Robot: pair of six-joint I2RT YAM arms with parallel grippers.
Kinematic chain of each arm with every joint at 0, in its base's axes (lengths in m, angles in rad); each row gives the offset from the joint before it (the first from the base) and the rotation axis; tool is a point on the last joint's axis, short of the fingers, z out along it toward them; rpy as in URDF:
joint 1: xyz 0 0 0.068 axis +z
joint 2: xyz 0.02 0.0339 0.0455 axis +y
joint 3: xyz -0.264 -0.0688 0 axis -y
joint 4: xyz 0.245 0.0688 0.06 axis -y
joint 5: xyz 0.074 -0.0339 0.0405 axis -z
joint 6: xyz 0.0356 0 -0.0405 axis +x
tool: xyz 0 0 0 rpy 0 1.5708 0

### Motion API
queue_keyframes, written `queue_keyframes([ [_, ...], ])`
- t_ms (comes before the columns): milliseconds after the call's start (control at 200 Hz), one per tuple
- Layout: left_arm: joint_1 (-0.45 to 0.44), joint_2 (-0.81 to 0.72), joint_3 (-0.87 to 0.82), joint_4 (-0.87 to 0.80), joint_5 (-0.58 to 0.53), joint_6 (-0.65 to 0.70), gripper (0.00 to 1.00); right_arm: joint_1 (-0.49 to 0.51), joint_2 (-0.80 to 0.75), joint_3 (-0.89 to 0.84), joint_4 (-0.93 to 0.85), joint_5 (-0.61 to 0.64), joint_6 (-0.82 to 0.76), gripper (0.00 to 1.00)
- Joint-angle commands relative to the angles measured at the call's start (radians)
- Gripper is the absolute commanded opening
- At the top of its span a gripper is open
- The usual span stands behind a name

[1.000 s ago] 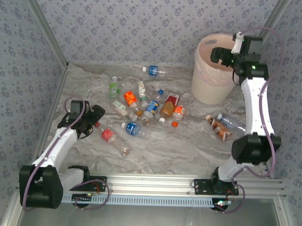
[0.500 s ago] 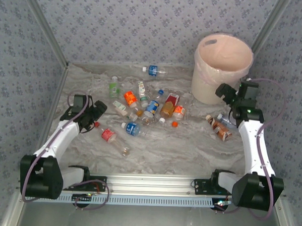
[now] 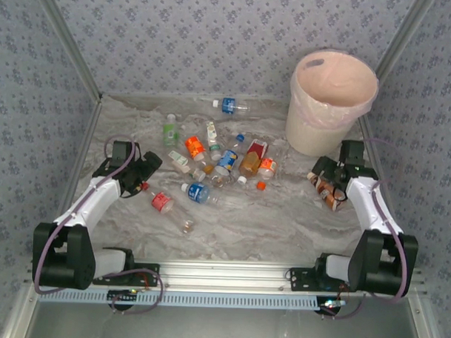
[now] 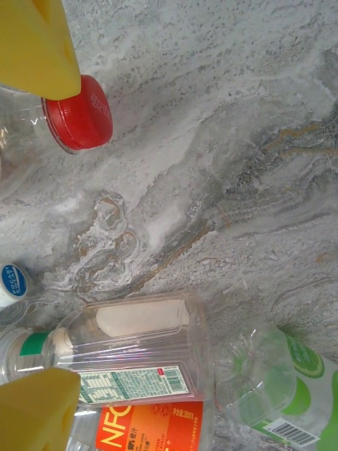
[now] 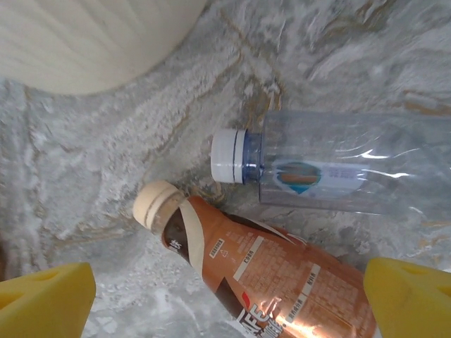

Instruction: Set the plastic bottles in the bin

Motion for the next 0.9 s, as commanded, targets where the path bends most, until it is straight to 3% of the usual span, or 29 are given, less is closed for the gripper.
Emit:
queue_keyframes([
  [0, -0.007, 0.000, 0.012, 0.000, 0.005, 0.021, 0.98, 0.009, 0.047, -0.006, -0.014, -0.044, -0.077, 1.00],
  [270, -0.007, 0.016, 0.017, -0.005, 0.004, 0.028, 0.98, 0.033, 0.096, 0.004, -0.120, -0.071, -0.108, 1.00],
  [495, -0.007, 0.017, 0.018, -0.010, 0.002, 0.029, 0.98, 0.110, 0.088, 0.049, -0.234, -0.246, -0.090, 0.99],
  [655, -0.007, 0.021, 0.019, -0.009, 0.000, 0.029, 0.98, 0.119, 0.115, 0.036, -0.240, -0.066, -0.031, 0.98],
  [774, -0.007, 0.027, 0.019, -0.008, 0.000, 0.026, 0.98, 0.149, 0.222, 0.050, -0.211, -0.073, 0.045, 0.96],
  [899, -0.007, 0.026, 0.022, -0.013, 0.001, 0.030, 0.98, 0.205, 0.330, 0.086, -0.186, 0.009, 0.119, 0.95],
])
